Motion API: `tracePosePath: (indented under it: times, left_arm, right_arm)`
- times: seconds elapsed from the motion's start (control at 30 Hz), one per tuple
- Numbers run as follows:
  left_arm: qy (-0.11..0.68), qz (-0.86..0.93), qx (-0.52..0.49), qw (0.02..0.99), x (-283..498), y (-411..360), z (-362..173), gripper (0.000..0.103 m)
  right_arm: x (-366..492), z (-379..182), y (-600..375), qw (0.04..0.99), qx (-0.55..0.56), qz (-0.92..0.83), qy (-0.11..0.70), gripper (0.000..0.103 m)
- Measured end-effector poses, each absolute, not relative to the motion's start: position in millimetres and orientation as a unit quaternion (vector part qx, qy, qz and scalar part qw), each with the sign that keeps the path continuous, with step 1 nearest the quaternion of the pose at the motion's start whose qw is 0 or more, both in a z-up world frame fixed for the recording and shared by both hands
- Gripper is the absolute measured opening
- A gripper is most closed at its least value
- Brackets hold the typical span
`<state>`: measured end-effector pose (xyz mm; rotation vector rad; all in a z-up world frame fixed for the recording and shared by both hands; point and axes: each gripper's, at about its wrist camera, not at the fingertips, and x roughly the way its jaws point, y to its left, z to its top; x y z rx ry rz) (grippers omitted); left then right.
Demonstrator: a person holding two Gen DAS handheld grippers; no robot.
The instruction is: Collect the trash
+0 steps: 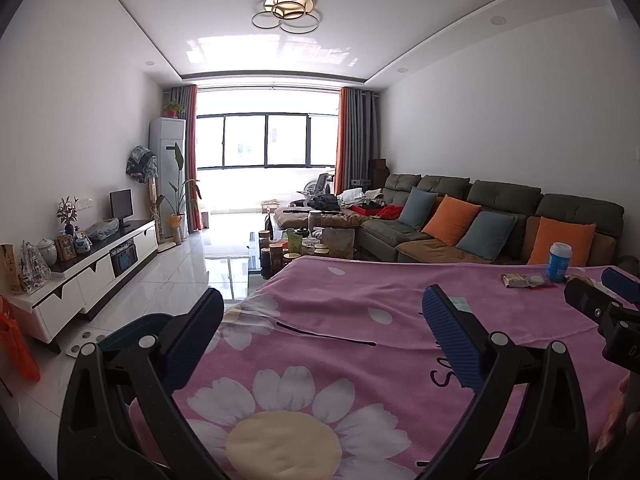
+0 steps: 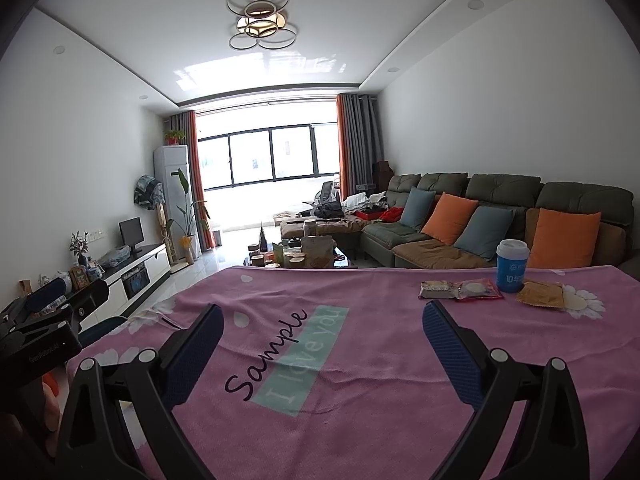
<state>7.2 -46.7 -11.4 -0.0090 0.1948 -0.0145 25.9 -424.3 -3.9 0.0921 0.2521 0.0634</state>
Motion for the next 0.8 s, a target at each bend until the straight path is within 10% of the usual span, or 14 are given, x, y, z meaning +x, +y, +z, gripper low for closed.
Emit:
tracePosePath:
  times: [0.8]
  left_arm:
    - [0.096, -0.003, 0.004, 0.995, 3.9, -46.6, -14.1, 0.098]
  right_arm:
    - [26.7, -2.1, -422.9, 0.99, 0.046, 0.031, 0.127, 0.096]
